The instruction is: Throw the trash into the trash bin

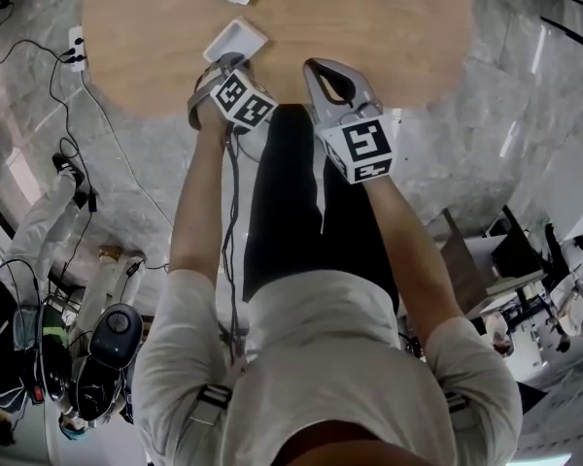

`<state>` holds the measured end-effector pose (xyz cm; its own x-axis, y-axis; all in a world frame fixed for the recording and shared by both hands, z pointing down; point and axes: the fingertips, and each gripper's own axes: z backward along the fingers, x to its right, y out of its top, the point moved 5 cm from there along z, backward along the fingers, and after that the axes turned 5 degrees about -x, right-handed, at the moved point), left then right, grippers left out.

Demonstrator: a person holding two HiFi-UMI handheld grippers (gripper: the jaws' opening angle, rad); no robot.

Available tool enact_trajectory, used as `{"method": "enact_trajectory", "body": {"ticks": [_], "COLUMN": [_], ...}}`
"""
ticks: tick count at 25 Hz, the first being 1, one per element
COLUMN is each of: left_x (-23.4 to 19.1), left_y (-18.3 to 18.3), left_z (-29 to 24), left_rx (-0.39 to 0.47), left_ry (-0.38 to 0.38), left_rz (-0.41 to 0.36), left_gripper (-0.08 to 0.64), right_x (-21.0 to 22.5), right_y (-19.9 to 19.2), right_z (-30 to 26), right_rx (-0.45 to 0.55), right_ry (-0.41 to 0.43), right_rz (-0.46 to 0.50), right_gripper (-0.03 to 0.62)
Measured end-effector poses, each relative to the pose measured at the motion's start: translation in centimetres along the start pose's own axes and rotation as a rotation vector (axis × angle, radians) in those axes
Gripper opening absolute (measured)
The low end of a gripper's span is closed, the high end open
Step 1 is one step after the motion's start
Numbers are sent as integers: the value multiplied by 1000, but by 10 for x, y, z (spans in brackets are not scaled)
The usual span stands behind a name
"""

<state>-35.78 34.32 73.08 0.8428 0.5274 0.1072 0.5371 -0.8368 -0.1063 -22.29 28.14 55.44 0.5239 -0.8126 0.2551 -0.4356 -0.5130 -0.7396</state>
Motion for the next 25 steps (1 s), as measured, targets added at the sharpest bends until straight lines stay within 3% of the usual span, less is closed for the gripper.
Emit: {"method": "enact_trajectory", "body": {"ticks": [5, 12, 18, 25], "left_x": [10, 47, 74, 75], "left_y": [4, 40, 104, 186], "left_z": [19, 92, 152, 244], "left_rx": [36, 204, 326, 483], "left_ry": [-21, -36, -12, -5], "left_rz": [40, 146, 166, 159], "left_gripper": [74, 74, 74, 74], "right_x": [-6, -9, 32, 69], "right_y": [9, 32, 40, 100], "right_z": [1, 47, 101, 174], "right_rx": [4, 57, 118, 200], "right_ry": [2, -28, -86, -179], "right_rz": [11, 40, -23, -46], "right_gripper": [8, 8, 8, 8]}}
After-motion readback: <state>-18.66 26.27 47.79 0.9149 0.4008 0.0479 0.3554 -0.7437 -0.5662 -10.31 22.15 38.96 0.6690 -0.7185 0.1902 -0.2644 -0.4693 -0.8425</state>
